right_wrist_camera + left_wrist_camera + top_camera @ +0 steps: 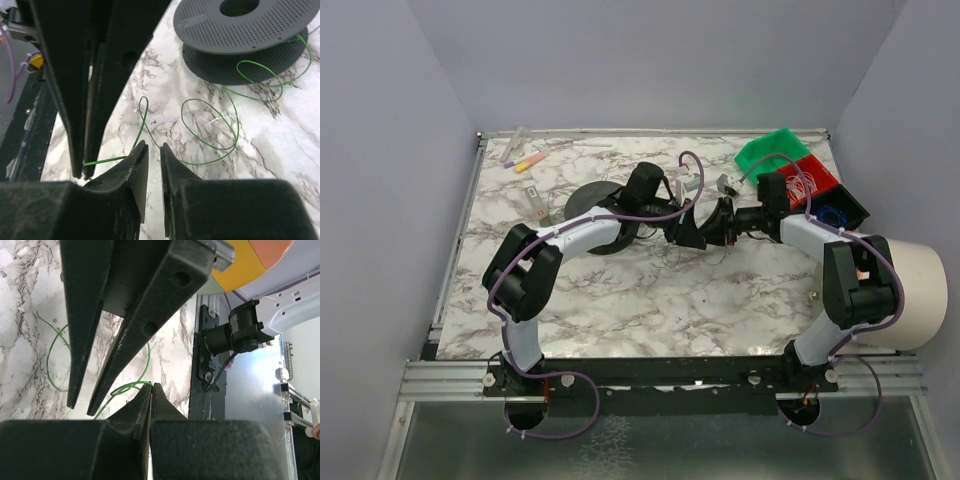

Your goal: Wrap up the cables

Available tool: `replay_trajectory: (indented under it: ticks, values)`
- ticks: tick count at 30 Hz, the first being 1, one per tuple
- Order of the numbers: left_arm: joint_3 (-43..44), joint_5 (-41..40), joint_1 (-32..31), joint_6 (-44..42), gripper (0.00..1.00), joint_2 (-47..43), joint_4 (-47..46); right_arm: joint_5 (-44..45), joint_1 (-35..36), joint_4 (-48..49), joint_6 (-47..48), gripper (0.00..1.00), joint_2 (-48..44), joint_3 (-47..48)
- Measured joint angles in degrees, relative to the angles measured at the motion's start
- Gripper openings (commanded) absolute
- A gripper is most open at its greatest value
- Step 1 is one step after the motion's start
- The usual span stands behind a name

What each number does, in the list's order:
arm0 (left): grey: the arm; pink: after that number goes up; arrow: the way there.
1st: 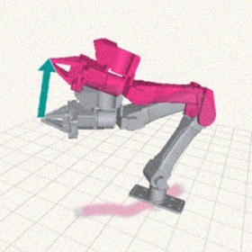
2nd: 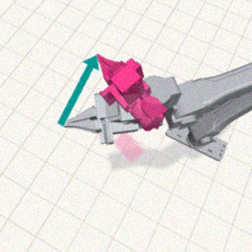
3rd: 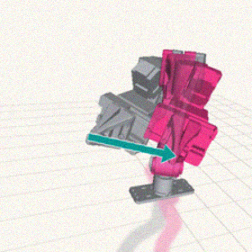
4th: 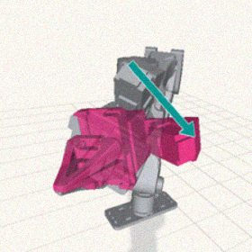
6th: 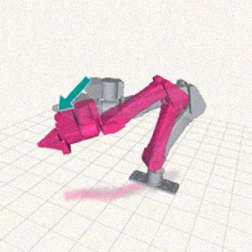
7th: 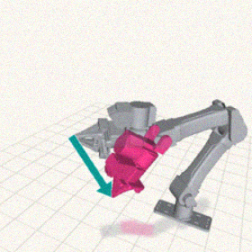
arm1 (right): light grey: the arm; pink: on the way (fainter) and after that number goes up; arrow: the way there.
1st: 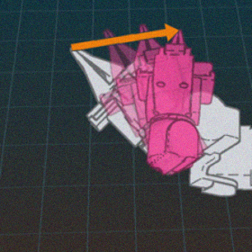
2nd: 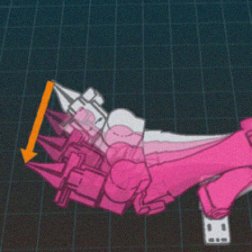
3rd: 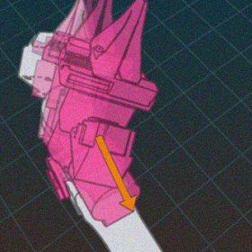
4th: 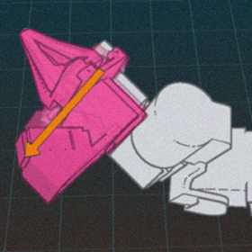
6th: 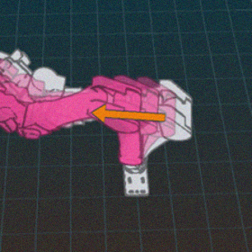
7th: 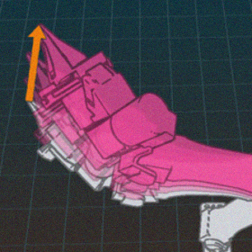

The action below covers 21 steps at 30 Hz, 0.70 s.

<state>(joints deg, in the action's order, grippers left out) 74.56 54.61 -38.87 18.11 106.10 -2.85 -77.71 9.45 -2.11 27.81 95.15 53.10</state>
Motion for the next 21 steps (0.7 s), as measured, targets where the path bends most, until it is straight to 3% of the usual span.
replay_trajectory:
  ticks: [8, 13, 21]
  values:
    - [0.0, 0.1, 0.4, 0.7, 0.0, 0.0, -1.0, 3.1, 1.0, -3.8, 2.9, 0.21, 2.3, 2.1]
    - [0.0, 0.1, 0.9, 0.5, 0.0, 0.0, -1.3, 3.6, 0.8, -8.3, 5.3, 0.28, 2.7, 4.4]
    - [0.1, 2.1, 1.2, -3.4, 0.0, 0.0, 1.8, -2.5, -3.8, -23.1, 17.7, 0.38, 3.0, 10.4]
